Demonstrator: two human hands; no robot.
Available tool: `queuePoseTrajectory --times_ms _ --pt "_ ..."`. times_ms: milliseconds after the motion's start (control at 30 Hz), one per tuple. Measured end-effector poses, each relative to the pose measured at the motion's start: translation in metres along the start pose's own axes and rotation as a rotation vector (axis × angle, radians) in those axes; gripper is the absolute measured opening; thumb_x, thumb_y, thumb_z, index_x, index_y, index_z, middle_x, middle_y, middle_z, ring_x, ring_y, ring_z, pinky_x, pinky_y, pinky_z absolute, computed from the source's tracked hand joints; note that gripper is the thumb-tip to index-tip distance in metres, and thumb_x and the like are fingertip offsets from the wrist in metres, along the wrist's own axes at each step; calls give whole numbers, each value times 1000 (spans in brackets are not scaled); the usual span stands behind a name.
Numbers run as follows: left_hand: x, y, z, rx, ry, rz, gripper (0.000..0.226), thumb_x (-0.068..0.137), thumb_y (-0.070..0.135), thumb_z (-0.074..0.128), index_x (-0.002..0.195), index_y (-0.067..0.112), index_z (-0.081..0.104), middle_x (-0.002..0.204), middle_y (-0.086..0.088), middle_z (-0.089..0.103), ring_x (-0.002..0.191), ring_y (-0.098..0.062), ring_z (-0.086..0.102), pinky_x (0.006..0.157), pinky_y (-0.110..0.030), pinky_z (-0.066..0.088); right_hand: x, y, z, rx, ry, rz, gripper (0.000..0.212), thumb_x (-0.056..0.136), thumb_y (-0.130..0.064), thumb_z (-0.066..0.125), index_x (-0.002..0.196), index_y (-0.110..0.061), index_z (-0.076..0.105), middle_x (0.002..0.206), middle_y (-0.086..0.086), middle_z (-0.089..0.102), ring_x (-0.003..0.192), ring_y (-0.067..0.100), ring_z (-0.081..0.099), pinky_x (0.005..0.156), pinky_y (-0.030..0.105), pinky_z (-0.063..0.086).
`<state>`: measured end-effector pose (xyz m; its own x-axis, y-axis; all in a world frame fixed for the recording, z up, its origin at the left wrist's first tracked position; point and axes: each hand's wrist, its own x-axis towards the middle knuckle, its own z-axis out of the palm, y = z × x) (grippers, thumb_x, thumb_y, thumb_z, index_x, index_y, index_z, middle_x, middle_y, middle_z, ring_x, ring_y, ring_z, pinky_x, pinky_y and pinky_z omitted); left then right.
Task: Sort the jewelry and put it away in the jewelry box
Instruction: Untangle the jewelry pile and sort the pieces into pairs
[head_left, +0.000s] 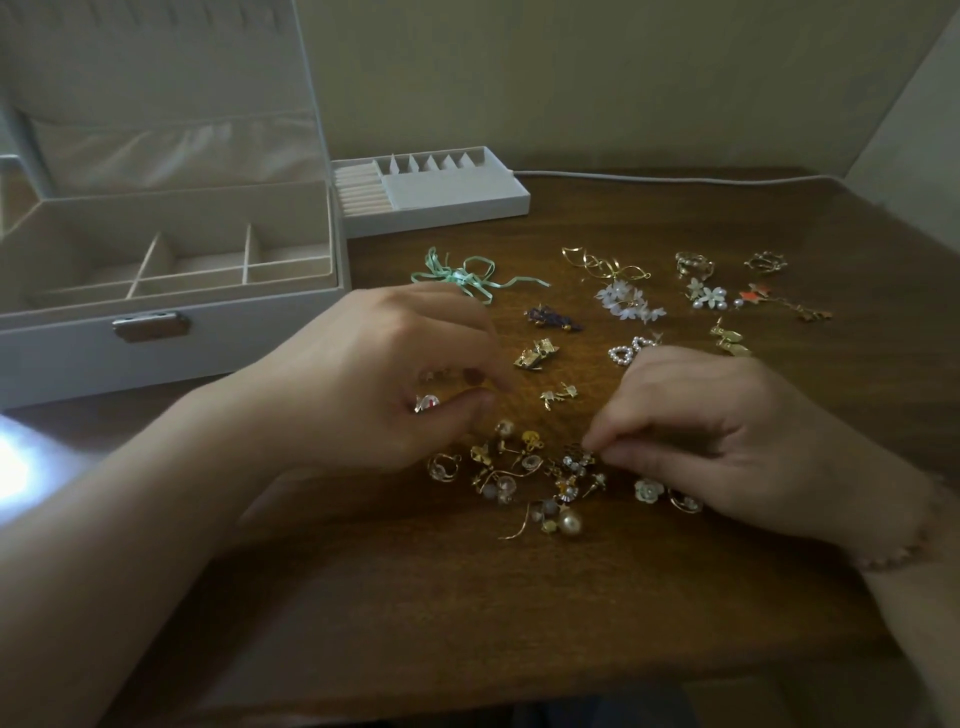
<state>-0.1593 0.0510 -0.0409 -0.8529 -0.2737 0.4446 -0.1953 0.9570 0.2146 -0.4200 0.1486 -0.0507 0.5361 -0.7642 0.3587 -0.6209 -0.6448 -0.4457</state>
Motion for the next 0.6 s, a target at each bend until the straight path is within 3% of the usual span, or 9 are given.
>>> queuePoseTrajectory --times_ms 233,433,533,600 --pt "0 -1 0 8 0 1 13 89 14 68 98 13 77 90 1 69 83 -20 64 74 -43 52 -1 1 -1 -51 -78 -18 23 83 -35 72 103 -23 74 97 -17 68 97 9 61 79 31 52" --pt "0 -2 -1 7 13 0 12 89 12 68 97 12 77 87 1 68 82 -21 65 73 -43 53 0 0 2 -81 -111 -46 16 81 -19 79 97 -22 76 94 -16 69 93 8 61 75 32 52" --pt "0 -2 -1 8 24 -9 12 89 12 68 96 11 77 87 1 68 82 -21 65 73 -42 53 0 1 0 -69 -48 -37 10 80 -16 79 90 -17 77 90 -12 70 90 10 63 78 31 51" --pt "0 -2 -1 12 26 -14 12 89 12 68 96 11 77 89 0 68 83 -21 65 72 -42 54 -2 4 -5 -49 87 11 9 79 -17 79 88 -15 77 89 -10 71 87 10 66 79 25 51"
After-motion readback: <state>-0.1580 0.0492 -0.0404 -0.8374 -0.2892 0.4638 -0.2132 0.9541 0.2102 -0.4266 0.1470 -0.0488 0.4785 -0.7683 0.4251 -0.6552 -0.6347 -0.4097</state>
